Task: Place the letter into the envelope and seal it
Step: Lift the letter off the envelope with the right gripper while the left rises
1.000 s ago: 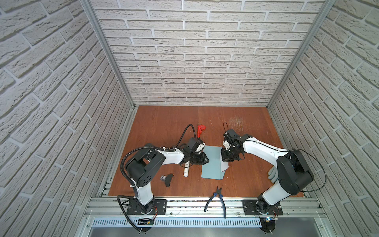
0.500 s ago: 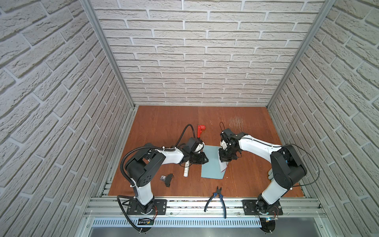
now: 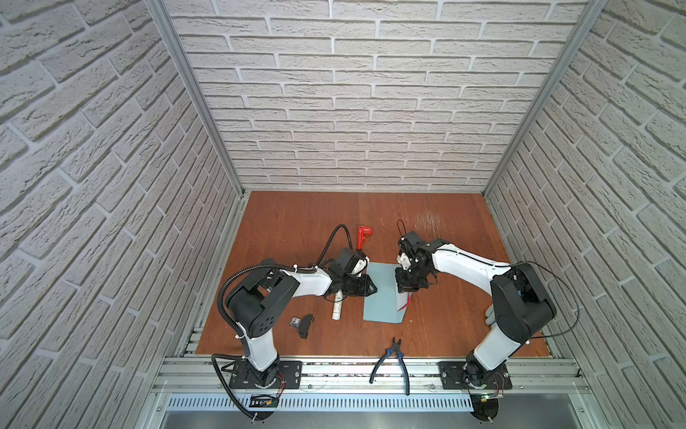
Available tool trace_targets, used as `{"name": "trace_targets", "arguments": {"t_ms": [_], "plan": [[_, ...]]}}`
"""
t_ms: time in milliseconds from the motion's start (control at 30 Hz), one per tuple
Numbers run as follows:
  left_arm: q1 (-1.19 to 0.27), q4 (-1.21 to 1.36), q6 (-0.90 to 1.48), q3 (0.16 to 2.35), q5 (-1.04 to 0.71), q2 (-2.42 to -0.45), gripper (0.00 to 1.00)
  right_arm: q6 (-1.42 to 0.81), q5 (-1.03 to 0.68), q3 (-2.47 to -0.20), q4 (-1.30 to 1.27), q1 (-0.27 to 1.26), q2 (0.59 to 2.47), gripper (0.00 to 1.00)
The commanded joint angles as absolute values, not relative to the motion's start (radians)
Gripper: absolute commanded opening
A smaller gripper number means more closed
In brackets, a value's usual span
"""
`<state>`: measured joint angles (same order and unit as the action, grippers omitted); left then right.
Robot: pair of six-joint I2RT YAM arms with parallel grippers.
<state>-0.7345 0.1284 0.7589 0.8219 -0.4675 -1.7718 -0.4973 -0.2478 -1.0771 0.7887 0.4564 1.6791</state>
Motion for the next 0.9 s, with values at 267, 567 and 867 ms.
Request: {"name": "trace_targets", "arguments": {"t_ms": [267,567,867], "plan": [[-0.676,0.45,0.883,0.698,-0.614,-1.643,0.46,-0.536,-0.36,-1.027,0.624,0.442,1.434,0.06],[-0.594,1.132,1.25,0.6,-0.743,-1.568,0.5,-0.573,-0.536,-0.968,0.368,0.423,1.247,0.06],[-0.593,1.402,1.436,0.639,-0.742,-1.661,0.49,-0.583,-0.632,-0.943,0.25,0.423,1.188,0.06]]}}
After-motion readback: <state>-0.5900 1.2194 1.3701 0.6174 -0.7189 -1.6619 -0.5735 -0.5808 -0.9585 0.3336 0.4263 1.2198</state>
